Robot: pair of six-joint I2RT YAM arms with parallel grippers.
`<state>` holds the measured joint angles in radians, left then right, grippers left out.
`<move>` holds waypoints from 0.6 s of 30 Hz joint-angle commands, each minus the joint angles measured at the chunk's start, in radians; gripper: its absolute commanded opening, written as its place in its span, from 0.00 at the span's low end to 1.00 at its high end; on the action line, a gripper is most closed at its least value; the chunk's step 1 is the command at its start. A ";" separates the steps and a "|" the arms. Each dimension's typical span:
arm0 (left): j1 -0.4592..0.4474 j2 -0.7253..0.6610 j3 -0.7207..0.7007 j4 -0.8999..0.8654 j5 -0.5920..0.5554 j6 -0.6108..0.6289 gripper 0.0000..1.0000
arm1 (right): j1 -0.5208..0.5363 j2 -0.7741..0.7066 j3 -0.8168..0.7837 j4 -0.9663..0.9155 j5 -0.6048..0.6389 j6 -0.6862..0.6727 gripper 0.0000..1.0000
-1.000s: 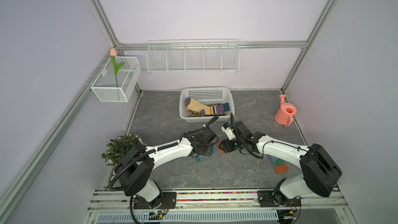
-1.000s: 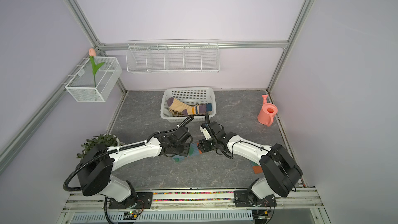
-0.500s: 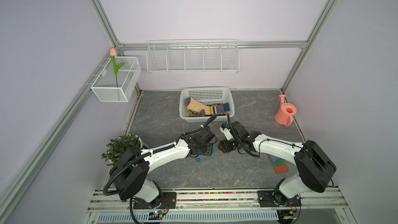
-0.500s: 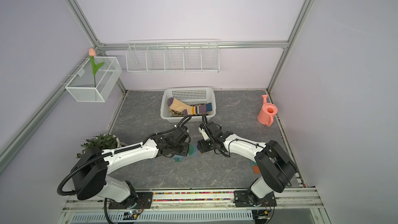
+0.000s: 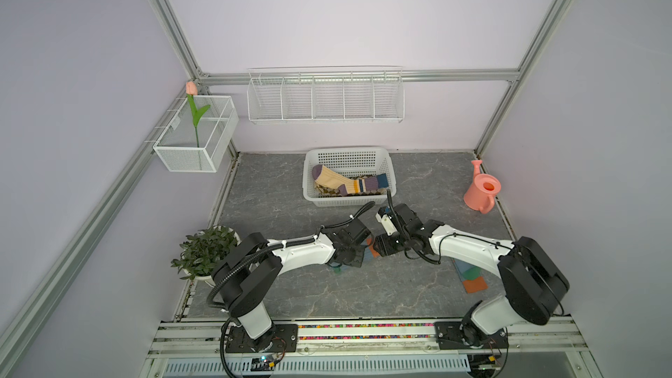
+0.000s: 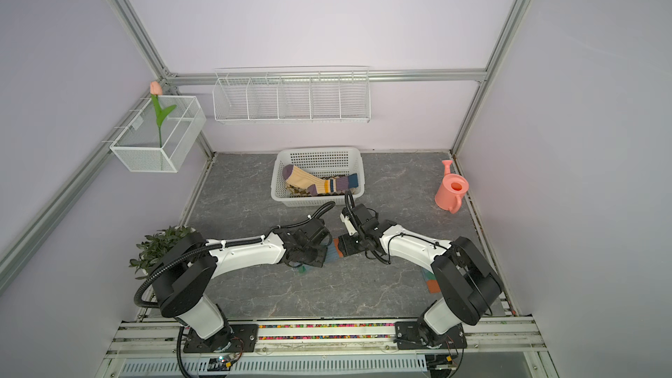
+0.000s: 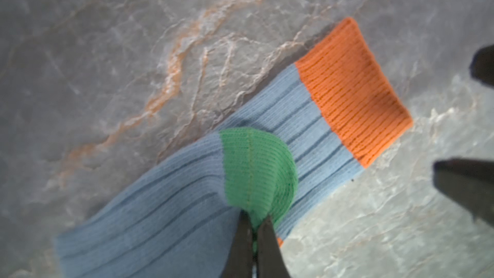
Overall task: Place the socks together as a pair
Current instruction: Flatten out the sock at the center of the board.
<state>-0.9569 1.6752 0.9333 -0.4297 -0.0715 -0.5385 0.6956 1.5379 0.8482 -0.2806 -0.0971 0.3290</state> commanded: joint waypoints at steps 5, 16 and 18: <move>-0.009 -0.194 0.001 -0.057 -0.064 -0.009 0.00 | 0.031 0.018 0.024 -0.021 0.005 -0.026 0.60; 0.035 -0.416 -0.164 -0.059 -0.199 -0.074 0.00 | 0.046 0.158 0.081 -0.041 0.049 -0.037 0.54; 0.038 -0.479 -0.205 -0.072 -0.259 -0.110 0.00 | 0.046 0.166 0.083 -0.079 0.104 -0.041 0.53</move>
<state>-0.9241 1.2655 0.7639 -0.4732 -0.2218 -0.5842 0.7368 1.6875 0.9184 -0.2951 -0.0647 0.3065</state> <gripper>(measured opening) 0.041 0.535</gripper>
